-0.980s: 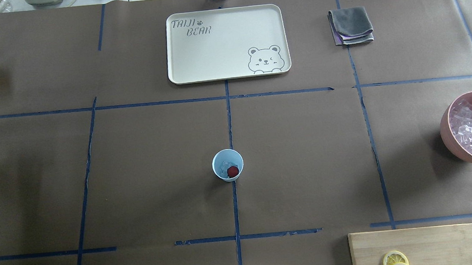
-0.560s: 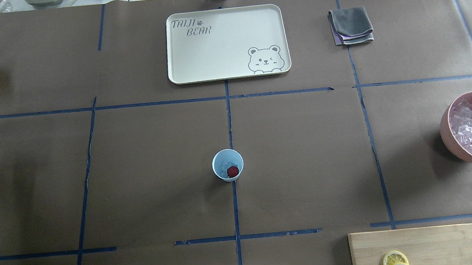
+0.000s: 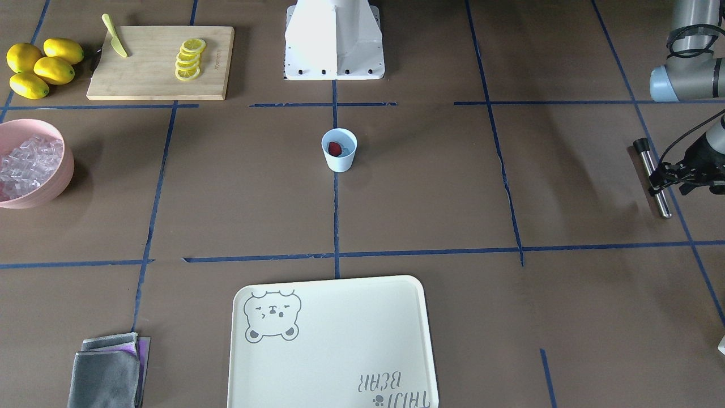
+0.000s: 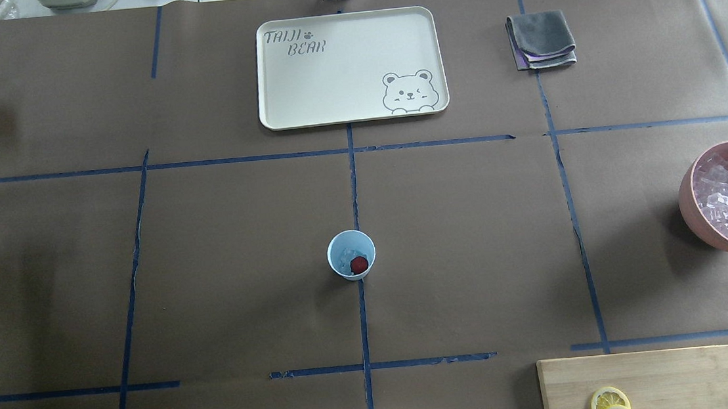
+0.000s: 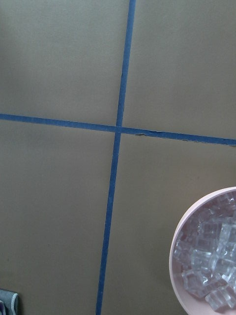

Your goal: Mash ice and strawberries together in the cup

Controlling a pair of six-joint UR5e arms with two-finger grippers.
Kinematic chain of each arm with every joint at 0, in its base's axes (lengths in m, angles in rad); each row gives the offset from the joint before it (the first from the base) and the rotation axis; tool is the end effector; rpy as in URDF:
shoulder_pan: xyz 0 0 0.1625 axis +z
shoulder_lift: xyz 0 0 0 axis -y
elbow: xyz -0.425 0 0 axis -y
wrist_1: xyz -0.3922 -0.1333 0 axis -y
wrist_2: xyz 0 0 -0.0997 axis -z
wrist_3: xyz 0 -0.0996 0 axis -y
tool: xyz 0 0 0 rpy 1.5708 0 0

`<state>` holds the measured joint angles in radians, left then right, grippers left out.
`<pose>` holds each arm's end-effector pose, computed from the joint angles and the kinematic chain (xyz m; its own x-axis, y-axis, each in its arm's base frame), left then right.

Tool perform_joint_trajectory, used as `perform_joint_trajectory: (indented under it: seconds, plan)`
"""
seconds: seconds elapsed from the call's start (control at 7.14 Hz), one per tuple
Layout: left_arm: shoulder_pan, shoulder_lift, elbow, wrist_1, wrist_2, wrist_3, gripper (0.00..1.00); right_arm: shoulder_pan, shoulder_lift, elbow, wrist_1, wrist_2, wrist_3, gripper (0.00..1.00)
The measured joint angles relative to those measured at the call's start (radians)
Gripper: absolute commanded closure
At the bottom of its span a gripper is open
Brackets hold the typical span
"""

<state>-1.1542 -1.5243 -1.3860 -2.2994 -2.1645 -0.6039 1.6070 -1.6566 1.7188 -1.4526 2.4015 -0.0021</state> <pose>0.1269 -0.4786 0.7019 0.7370 0.0206 -0.6756 0.0764 0.9906 0.1135 0.0766 -0.4627 0.6097 0.6788 -0.1101 0.7260 -0.0342 0.9829 0.1809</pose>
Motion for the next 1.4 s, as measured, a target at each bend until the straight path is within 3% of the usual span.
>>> perform_joint_trajectory:
  seconds: [0.42,0.98,1.4]
  plan:
    - [-0.095,-0.009,-0.036,0.061,-0.047,0.103,0.0,0.0,0.014,-0.001,-0.001,-0.004,-0.002,0.0]
    - [-0.289,0.006,-0.231,0.48,-0.177,0.468,0.0,0.001,0.016,-0.002,-0.002,0.001,-0.002,0.0]
    - [-0.421,0.075,-0.268,0.648,-0.244,0.62,0.0,0.001,0.017,-0.005,-0.007,0.003,-0.001,0.0]
